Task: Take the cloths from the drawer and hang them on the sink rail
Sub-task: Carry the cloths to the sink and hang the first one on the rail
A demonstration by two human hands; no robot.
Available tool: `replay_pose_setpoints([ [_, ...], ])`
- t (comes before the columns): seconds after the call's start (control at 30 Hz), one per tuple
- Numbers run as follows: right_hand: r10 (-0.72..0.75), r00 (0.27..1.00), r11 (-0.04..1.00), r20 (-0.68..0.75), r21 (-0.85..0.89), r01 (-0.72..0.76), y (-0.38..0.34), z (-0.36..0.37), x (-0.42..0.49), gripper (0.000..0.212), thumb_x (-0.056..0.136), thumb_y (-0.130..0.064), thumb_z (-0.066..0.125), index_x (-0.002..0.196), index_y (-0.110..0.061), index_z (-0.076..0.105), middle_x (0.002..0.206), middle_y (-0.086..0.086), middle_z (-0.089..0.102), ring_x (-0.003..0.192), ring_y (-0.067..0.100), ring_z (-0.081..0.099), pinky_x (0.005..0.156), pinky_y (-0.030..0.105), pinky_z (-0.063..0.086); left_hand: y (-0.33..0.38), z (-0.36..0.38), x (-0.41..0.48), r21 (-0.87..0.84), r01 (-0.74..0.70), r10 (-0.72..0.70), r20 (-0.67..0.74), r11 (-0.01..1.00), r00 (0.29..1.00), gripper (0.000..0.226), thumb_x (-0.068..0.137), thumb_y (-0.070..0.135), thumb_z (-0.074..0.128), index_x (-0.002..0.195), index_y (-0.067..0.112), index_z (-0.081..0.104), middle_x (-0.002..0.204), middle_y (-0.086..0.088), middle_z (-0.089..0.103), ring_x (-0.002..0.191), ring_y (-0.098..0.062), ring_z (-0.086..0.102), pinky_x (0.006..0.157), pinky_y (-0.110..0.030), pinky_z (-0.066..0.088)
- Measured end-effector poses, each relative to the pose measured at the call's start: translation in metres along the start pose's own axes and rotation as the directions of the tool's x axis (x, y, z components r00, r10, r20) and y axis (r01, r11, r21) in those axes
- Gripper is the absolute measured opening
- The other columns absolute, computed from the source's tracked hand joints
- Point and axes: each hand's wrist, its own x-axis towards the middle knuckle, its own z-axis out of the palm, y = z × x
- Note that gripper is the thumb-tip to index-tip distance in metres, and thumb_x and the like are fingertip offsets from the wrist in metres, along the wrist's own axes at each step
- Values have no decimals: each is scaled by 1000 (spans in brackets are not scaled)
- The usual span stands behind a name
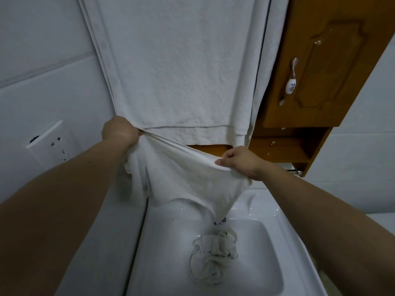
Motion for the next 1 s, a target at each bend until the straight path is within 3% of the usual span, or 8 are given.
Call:
replay_pose_setpoints([
  [0.13,20,999,1000,-42,-9,-21,-4,0,0,31,87,-41,72,86,-10,75,94,15,70,88,29,67,78,43,56,-10,-3,-2,20,21,-21,-5,1000,1000,51,88,38,71,112,-6,64,121,-25,64,111,-44,61,81,-39,47],
  [0.3,64,986,994,-155,93,-50,-18,0,2,25,89,-31,72,74,-12,67,78,5,63,75,21,61,65,32,48,-8,-3,-15,31,-6,4,73,1000,997,49,86,36,74,114,-4,65,121,-22,64,111,-40,61,86,-38,49],
  [0.4,109,970,954,-218,298,-40,-33,4,8,9,89,-20,71,81,-15,73,93,7,70,93,29,67,88,43,56,5,2,-31,-15,-131,132,139,991,981,60,86,32,76,137,8,56,139,-16,57,125,-34,54,101,-37,43],
  [0.5,117,964,915,-240,404,-10,-53,13,9,11,92,-9,63,88,-15,71,100,0,66,111,25,60,103,42,47,25,5,-47,-174,-207,233,144,963,962,81,87,30,75,154,18,32,153,-11,43,138,-31,42,109,-35,37],
  [0.6,109,976,861,-191,508,3,-71,18,3,20,96,-5,54,90,-15,70,98,-2,64,110,21,56,96,38,49,40,7,-57,-253,-301,335,105,919,936,63,90,33,71,146,20,46,149,-7,49,133,-26,48,102,-29,39],
  [0.7,88,993,738,-83,674,-9,-82,20,-3,22,98,-3,50,97,-9,72,92,7,67,84,20,63,78,37,55,53,12,-69,-330,-357,403,81,874,912,32,92,34,67,122,23,64,129,-2,61,112,-16,55,86,-23,38],
  [0.77,27,999,664,-37,748,9,-83,21,-5,23,96,0,49,98,-3,71,93,12,69,86,22,64,85,35,54,61,16,-76,-380,-372,431,79,847,899,18,94,33,64,106,21,72,113,2,66,103,-11,56,81,-22,37],
  [1.0,-125,992,496,10,867,54,-78,16,-13,42,89,20,33,113,2,61,113,25,69,102,31,69,92,39,57,76,19,-93,-671,-191,415,190,716,890,23,99,23,54,105,21,77,100,5,74,95,-11,66,77,-23,50],
])
